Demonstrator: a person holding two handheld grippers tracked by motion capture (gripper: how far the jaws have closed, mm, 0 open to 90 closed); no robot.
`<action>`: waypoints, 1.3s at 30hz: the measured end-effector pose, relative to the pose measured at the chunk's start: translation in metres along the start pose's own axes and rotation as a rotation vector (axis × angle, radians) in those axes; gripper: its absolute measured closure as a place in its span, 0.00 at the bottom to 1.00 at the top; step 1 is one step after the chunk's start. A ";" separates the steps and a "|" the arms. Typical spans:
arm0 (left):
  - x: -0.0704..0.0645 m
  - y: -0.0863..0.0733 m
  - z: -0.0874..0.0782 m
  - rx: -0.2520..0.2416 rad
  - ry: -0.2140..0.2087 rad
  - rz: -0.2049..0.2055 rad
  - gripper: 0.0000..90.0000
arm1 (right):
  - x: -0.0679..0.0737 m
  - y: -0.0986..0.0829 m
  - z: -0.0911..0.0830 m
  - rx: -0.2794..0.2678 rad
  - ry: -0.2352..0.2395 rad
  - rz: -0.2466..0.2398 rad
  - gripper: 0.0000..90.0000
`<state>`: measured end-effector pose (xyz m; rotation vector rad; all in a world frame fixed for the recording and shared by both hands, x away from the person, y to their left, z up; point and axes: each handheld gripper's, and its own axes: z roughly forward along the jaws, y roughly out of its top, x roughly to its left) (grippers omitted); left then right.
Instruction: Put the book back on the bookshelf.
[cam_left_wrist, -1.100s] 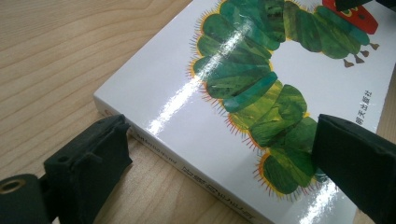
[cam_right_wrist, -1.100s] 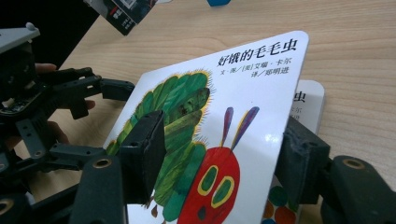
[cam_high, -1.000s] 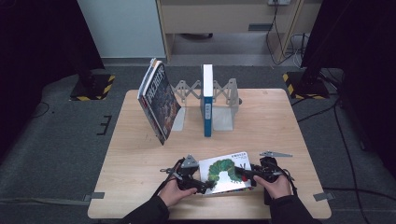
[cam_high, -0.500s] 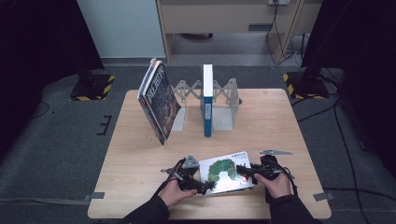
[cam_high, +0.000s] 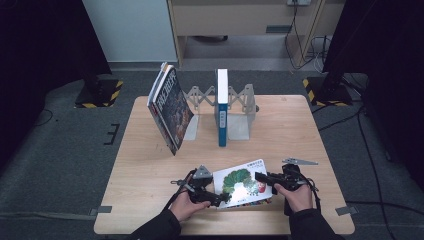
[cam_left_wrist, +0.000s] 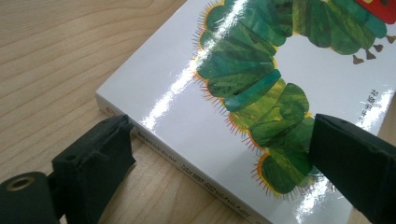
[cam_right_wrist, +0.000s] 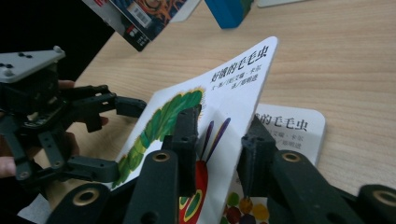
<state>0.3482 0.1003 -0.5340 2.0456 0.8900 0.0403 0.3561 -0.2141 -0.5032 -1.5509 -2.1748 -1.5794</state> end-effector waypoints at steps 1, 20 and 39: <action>0.000 0.000 0.000 -0.002 -0.002 -0.008 0.06 | 0.000 0.000 -0.001 -0.009 0.009 0.001 0.83; 0.003 -0.003 -0.004 0.006 -0.039 -0.010 0.05 | 0.010 0.008 -0.009 -0.080 0.106 -0.011 0.93; -0.001 -0.003 0.003 -0.007 -0.097 0.004 0.02 | 0.007 0.010 -0.013 -0.135 0.139 -0.020 0.94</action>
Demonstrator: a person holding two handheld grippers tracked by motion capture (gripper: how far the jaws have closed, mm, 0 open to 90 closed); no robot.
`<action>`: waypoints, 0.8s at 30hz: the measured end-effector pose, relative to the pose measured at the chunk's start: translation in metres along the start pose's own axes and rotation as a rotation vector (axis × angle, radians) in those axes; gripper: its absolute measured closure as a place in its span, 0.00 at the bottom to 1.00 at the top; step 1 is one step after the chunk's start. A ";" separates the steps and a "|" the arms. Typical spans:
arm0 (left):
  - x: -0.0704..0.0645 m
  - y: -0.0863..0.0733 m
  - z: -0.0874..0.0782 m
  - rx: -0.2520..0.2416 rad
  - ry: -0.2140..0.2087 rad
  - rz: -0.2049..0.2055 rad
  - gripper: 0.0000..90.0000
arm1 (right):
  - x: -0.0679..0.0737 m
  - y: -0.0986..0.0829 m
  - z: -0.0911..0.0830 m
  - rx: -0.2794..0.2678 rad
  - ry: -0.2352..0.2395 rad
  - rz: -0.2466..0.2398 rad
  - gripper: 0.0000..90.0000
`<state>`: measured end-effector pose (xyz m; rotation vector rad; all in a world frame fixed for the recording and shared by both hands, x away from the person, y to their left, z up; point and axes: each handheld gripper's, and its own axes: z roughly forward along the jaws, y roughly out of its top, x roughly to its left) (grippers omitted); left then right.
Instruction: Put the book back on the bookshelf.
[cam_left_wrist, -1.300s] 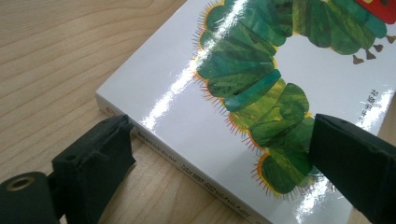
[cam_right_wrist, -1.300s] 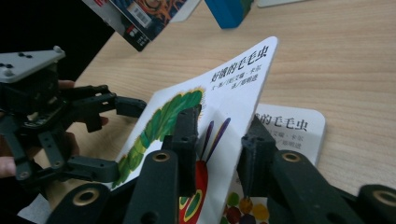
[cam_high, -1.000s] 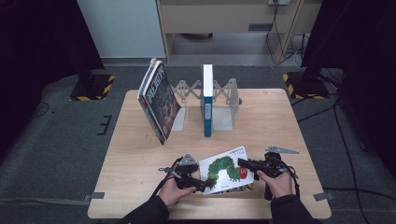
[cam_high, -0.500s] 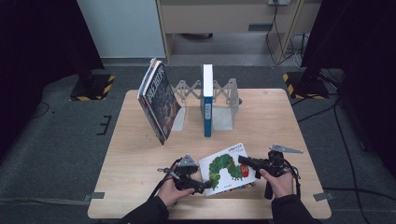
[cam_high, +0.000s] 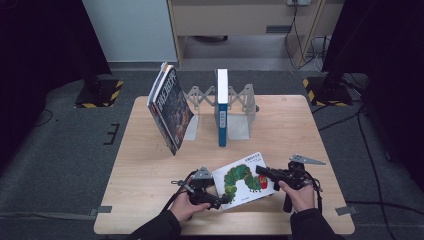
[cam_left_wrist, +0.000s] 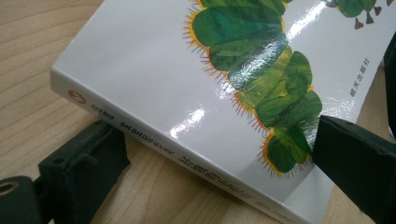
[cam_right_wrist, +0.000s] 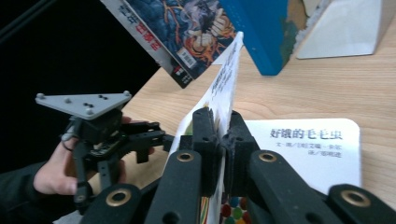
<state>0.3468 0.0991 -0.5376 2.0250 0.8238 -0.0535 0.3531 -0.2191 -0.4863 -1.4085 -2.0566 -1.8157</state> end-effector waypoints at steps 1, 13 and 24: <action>0.000 0.000 0.000 -0.001 0.001 -0.001 0.03 | -0.001 -0.001 0.001 0.002 -0.016 -0.009 0.92; 0.000 0.000 0.000 -0.002 0.002 -0.004 0.03 | -0.006 -0.012 0.012 0.111 -0.204 -0.107 0.66; 0.001 0.000 0.000 -0.004 0.001 -0.007 0.03 | -0.009 -0.019 0.021 0.180 -0.257 -0.131 0.55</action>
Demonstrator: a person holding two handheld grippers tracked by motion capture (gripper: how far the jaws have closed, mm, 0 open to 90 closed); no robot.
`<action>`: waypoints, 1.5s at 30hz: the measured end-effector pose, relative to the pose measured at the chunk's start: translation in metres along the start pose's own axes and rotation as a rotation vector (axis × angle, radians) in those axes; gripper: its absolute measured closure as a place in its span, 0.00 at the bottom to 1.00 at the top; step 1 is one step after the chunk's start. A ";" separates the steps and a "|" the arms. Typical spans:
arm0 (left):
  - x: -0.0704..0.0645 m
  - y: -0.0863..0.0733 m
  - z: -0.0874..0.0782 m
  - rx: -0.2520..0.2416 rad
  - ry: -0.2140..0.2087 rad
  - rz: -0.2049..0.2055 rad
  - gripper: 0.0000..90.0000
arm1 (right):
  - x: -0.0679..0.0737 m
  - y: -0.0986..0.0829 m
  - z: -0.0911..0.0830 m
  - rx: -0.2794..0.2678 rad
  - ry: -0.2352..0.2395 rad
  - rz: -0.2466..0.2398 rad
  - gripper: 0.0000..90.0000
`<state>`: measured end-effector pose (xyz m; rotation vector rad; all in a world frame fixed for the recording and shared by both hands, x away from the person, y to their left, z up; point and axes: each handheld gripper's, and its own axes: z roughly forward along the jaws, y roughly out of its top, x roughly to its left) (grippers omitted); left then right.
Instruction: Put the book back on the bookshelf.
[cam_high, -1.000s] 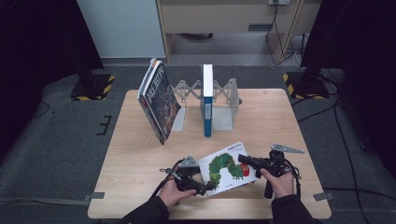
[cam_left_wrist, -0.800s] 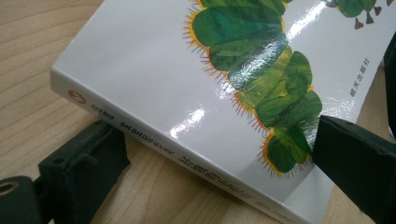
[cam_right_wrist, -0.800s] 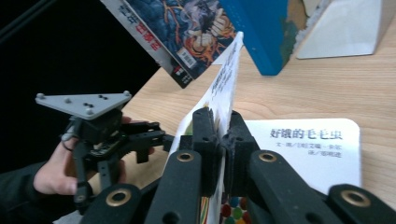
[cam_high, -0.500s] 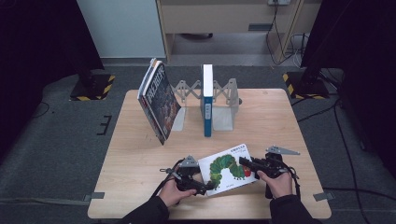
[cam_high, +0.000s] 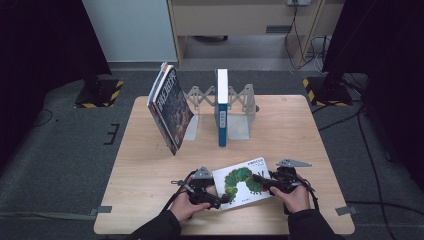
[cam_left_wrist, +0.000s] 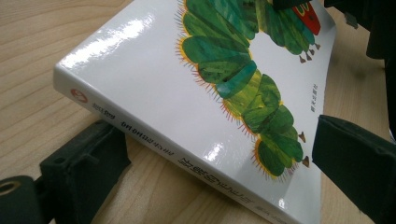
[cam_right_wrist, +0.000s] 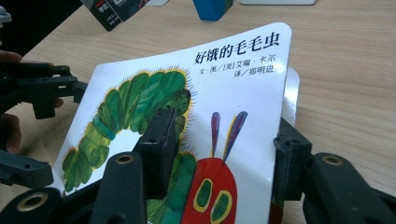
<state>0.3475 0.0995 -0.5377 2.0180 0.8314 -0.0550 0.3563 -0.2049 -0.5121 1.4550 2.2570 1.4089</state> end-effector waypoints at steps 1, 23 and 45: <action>0.000 0.000 0.000 0.000 0.002 0.000 0.03 | 0.000 0.000 0.000 -0.002 -0.001 0.000 0.55; 0.005 0.000 -0.002 -0.016 0.029 -0.023 0.03 | 0.015 -0.002 0.011 0.003 0.072 -0.021 0.52; 0.007 0.000 -0.005 -0.026 0.066 -0.025 0.18 | 0.007 0.001 0.006 -0.018 -0.010 -0.052 0.39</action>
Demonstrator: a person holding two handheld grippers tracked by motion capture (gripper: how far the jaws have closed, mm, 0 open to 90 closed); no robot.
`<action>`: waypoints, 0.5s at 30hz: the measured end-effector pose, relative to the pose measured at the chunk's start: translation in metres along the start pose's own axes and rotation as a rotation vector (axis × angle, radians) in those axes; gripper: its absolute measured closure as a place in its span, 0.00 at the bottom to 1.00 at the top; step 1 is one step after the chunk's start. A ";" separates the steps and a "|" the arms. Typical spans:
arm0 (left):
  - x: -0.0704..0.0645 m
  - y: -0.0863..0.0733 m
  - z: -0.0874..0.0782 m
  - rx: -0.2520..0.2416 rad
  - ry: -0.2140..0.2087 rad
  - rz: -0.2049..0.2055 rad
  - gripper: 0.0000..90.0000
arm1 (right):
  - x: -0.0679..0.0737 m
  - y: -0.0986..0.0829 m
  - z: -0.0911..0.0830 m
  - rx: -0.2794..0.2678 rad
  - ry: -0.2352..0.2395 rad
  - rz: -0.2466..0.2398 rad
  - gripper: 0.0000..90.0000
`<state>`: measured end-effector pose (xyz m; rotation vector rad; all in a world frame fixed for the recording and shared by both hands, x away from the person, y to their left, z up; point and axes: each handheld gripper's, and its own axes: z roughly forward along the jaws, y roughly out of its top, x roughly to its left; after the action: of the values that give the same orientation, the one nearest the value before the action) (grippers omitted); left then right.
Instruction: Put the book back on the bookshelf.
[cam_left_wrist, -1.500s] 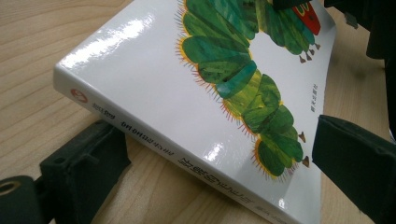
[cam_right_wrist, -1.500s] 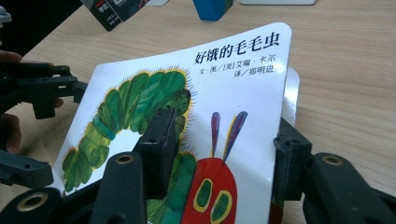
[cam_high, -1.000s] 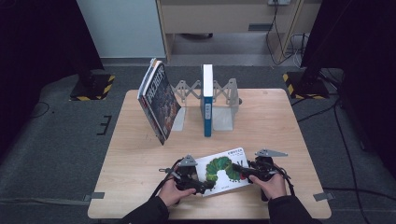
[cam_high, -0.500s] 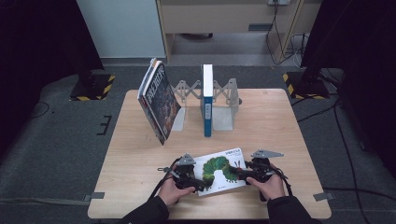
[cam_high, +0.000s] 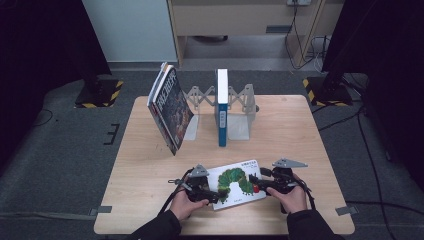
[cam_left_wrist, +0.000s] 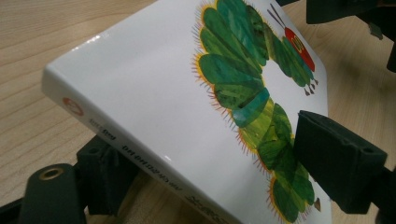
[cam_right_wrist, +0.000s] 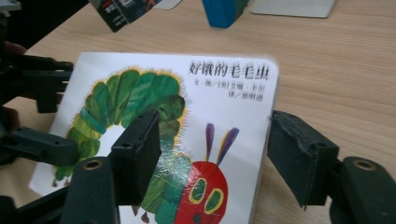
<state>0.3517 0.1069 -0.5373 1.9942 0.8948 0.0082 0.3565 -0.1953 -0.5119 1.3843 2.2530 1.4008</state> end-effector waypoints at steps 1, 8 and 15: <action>0.000 0.000 0.000 0.000 0.000 0.000 0.18 | -0.001 0.000 0.000 0.003 -0.010 -0.002 0.38; 0.000 0.000 0.000 0.000 -0.001 -0.001 0.18 | -0.005 -0.006 0.006 0.067 -0.030 0.000 0.39; 0.000 0.000 0.000 -0.001 -0.002 -0.002 0.18 | -0.003 -0.008 0.011 0.089 -0.004 0.011 0.39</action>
<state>0.3519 0.1072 -0.5374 1.9921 0.8953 0.0049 0.3592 -0.1912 -0.5250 1.4271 2.3355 1.3144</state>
